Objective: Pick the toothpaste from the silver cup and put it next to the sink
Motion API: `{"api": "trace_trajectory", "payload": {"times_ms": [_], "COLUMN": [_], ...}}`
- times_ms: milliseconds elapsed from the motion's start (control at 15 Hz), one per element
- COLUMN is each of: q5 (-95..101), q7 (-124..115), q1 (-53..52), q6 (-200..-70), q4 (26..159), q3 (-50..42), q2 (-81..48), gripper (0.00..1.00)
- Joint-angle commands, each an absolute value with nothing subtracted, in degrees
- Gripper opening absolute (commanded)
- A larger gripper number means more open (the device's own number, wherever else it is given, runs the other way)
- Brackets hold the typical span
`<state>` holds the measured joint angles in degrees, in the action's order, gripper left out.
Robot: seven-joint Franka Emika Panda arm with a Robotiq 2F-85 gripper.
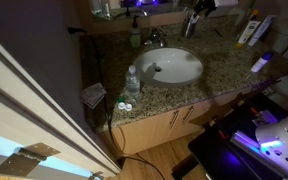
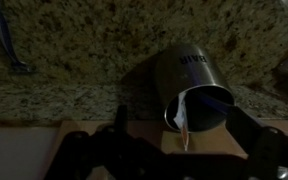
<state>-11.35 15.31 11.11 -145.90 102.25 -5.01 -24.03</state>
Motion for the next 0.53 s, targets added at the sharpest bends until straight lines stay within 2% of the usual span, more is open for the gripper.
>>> {"api": "trace_trajectory", "payload": {"times_ms": [0, 267, 400, 467], "q5": [-10.0, -9.9, -9.8, -9.8], "q7": [14.8, 13.1, 13.3, 13.1], "q1": [11.8, 11.7, 12.0, 12.0], "q6": [-148.3, -153.5, -152.1, -152.6], "q4": [102.2, 101.2, 102.2, 102.2], "q3": [-4.1, -4.2, -3.7, -3.6], "q2": [-24.8, -26.6, -25.4, -25.5], "gripper": [1.00, 1.00, 1.00, 0.75]}}
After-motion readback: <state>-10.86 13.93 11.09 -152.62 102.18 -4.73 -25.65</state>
